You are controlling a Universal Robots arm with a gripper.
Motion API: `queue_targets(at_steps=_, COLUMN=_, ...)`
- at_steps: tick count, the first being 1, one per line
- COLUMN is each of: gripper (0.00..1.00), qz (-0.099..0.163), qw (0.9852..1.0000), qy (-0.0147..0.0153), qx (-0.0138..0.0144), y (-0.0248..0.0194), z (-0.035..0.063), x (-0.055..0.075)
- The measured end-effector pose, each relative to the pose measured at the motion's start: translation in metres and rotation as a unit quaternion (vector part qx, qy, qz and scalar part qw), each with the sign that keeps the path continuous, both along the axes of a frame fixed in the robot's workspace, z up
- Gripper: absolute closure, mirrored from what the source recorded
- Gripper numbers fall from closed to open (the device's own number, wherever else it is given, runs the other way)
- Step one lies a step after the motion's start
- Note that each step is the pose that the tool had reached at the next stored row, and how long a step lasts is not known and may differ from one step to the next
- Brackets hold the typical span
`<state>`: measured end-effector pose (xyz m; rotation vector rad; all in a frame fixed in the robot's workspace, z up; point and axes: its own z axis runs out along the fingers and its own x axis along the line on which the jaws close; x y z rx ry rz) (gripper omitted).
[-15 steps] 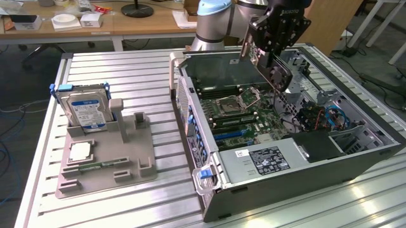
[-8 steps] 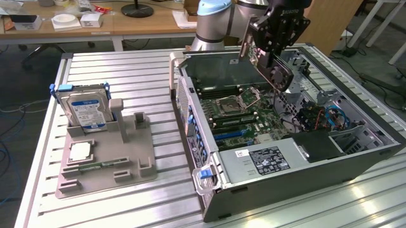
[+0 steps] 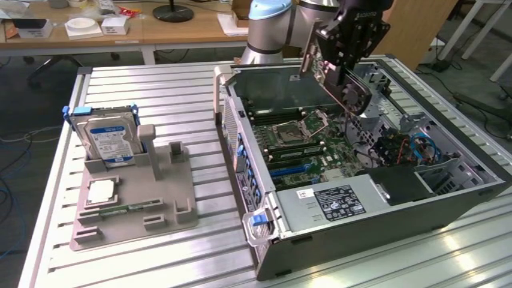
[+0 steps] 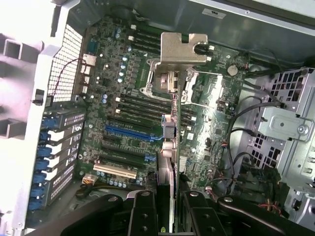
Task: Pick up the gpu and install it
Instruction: 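Insert the gpu into the slot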
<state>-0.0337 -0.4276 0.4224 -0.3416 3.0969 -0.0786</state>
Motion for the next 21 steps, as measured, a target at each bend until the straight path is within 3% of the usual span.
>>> queue_targets(at_steps=10, gripper=0.74, qz=0.038, qw=0.9993, qy=0.0000, qx=0.0000, y=-0.0004, z=0.0000, x=0.0000)
queue_targets(at_steps=21, gripper=0.74, qz=0.079, qw=0.9968, qy=0.0000, qx=0.0000, y=-0.0007, z=0.0000, x=0.0000)
